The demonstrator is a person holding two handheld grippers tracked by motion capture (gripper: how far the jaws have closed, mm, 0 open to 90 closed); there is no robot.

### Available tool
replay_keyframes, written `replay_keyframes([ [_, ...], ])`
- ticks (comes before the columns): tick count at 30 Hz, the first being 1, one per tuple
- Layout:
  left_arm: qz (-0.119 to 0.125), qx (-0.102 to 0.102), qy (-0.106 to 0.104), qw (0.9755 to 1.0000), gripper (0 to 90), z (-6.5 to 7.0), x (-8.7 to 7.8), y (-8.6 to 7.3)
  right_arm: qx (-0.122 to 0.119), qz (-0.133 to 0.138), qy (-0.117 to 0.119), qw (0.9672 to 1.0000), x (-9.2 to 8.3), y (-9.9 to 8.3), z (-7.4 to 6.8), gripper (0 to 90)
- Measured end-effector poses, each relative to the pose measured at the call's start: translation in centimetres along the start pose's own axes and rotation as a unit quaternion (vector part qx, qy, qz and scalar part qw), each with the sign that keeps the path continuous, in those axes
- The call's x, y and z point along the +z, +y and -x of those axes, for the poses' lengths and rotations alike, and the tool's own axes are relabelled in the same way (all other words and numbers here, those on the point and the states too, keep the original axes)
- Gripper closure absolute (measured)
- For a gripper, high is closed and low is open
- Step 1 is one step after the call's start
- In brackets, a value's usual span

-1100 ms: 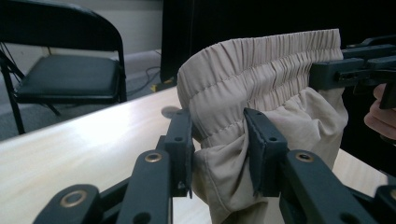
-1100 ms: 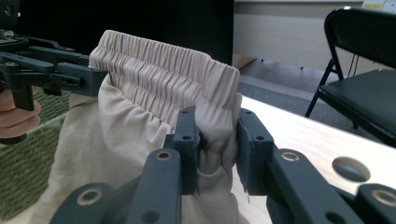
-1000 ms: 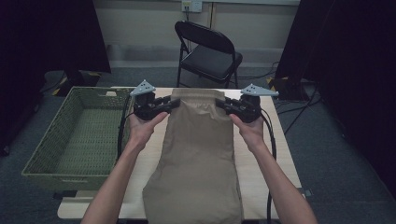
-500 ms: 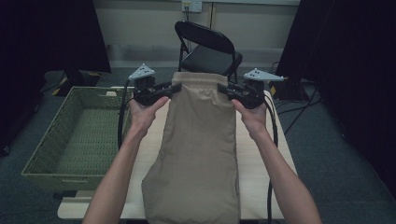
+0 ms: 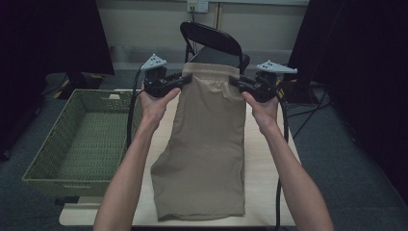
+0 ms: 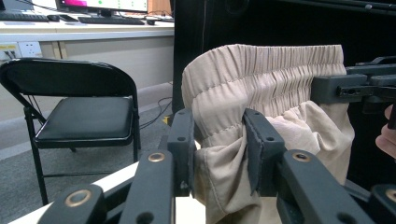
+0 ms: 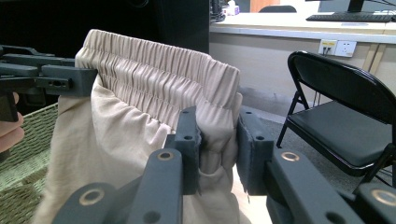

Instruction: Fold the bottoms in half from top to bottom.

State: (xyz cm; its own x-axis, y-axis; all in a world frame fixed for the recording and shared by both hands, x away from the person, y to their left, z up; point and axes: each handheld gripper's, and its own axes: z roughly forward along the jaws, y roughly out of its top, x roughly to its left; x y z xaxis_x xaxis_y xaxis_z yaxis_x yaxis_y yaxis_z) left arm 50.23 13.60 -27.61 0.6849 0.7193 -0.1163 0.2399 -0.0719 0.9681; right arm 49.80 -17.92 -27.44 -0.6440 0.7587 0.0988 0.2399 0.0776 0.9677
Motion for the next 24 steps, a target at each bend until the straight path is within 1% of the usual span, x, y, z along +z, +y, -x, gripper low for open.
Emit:
replay_keyframes([
  [2, -0.007, 0.005, 0.002, 1.0, 66.8, -0.1, 0.3, -0.4, 0.0, -0.007, -0.004, 1.0, 0.2, -0.3, 0.2, 72.5],
  [5, -0.013, 0.001, 0.004, 0.9999, 66.5, -0.5, 0.8, -1.5, -0.002, -0.018, -0.006, 0.9998, 0.6, -1.0, 0.4, 72.5],
  [6, -0.017, 0.001, 0.002, 0.9999, 66.4, -0.7, 1.0, -2.0, -0.002, -0.022, -0.007, 0.9997, 0.8, -1.3, 0.4, 72.5],
  [7, -0.016, 0.003, -0.001, 0.9999, 66.1, -0.9, 1.1, -2.3, -0.001, -0.027, -0.009, 0.9996, 1.1, -1.8, 0.5, 72.4],
  [8, -0.017, 0.0, -0.004, 0.9998, 66.0, -1.1, 1.2, -2.7, 0.0, -0.028, -0.01, 0.9996, 1.2, -2.1, 0.6, 72.4],
  [9, -0.022, -0.004, -0.002, 0.9997, 65.8, -1.3, 1.4, -3.1, 0.004, -0.031, -0.007, 0.9995, 1.4, -2.4, 0.7, 72.4],
  [11, -0.033, 0.003, 0.002, 0.9994, 65.5, -1.6, 1.6, -3.8, 0.007, -0.038, -0.007, 0.9992, 1.9, -3.2, 0.7, 72.4],
  [12, -0.038, 0.002, 0.003, 0.9993, 65.5, -1.7, 1.7, -4.1, 0.007, -0.042, -0.009, 0.9991, 2.1, -3.6, 0.7, 72.4],
  [14, -0.04, 0.001, -0.003, 0.9992, 65.2, -1.9, 1.8, -4.9, 0.01, -0.049, -0.007, 0.9987, 2.4, -4.2, 0.7, 72.4],
  [17, -0.045, 0.006, -0.007, 0.9989, 64.9, -2.0, 1.5, -5.6, 0.011, -0.054, -0.005, 0.9985, 2.5, -5.0, 0.6, 72.5],
  [19, -0.048, 0.008, -0.008, 0.9988, 64.8, -1.9, 1.4, -6.1, 0.009, -0.053, 0.001, 0.9985, 2.4, -5.5, 0.4, 72.4],
  [20, -0.056, 0.013, -0.009, 0.9983, 64.7, -1.9, 1.3, -6.4, 0.01, -0.054, 0.002, 0.9985, 2.3, -5.8, 0.3, 72.5],
  [21, -0.062, 0.019, -0.008, 0.9979, 64.5, -1.8, 1.2, -6.6, 0.008, -0.057, 0.001, 0.9983, 2.2, -6.1, 0.1, 72.5],
  [23, -0.061, 0.018, -0.012, 0.9979, 64.3, -1.5, 0.8, -7.1, 0.006, -0.059, 0.005, 0.9982, 2.0, -6.8, -0.1, 72.4],
  [24, -0.062, 0.021, -0.014, 0.9977, 64.3, -1.3, 0.6, -7.3, 0.008, -0.058, 0.007, 0.9983, 1.7, -7.1, -0.3, 72.4],
])
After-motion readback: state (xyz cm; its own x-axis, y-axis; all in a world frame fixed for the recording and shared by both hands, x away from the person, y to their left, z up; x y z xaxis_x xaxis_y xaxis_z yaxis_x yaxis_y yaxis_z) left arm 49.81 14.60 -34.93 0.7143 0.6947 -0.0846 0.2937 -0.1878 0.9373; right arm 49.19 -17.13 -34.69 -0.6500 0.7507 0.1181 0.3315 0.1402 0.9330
